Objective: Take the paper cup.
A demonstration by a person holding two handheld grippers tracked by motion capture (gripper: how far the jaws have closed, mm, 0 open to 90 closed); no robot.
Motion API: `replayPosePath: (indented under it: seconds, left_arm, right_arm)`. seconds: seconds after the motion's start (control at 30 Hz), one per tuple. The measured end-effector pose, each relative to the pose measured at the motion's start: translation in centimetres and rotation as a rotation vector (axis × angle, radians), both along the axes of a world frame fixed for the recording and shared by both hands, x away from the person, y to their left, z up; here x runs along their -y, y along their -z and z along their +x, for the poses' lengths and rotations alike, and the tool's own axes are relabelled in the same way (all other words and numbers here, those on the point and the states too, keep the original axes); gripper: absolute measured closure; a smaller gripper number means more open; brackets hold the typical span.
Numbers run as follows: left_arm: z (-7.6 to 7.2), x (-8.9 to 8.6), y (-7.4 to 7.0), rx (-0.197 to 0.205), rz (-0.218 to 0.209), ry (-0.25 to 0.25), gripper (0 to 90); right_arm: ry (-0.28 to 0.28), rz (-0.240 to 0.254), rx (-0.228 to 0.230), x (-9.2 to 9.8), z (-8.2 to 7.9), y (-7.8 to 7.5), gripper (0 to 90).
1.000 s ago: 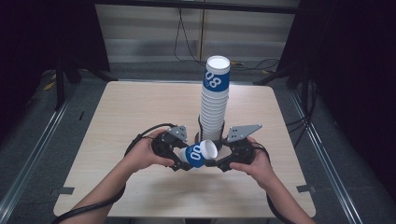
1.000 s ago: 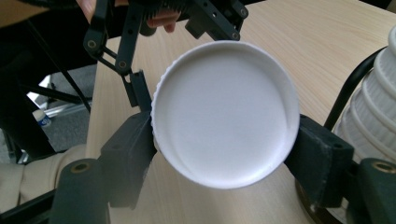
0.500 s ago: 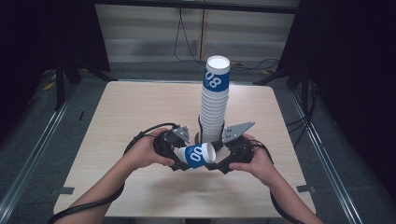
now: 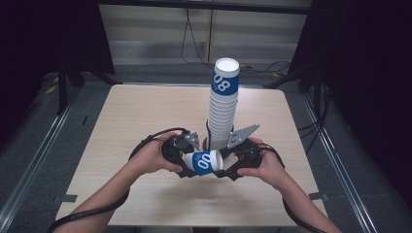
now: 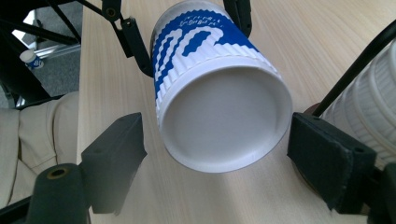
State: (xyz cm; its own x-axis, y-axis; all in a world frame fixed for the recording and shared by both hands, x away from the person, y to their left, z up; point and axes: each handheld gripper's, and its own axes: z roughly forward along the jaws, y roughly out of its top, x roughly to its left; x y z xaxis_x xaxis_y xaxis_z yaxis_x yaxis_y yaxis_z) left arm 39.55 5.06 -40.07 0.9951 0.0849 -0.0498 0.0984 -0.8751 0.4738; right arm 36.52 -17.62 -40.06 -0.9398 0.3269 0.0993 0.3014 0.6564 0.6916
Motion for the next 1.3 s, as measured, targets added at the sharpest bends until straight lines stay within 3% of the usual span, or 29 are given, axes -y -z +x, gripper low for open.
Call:
replayPosePath:
  seconds: [0.37, 0.8, 1.3]
  left_arm:
    - [-0.2, 1.0, -0.7, 0.025, 0.09, 0.021, 21.9]
    - [-0.4, 1.6, -0.7, 0.032, 0.149, 0.041, 21.9]
    - [-0.5, 2.2, -0.8, 0.028, 0.135, 0.053, 21.9]
  right_arm:
    - [-0.016, -0.081, -0.027, -0.6, 0.3, -0.4, 18.5]
    - [-0.049, -0.163, -0.065, -1.3, 0.4, -0.3, 22.4]
    - [-0.063, -0.167, -0.061, -1.7, 0.7, -0.5, 21.9]
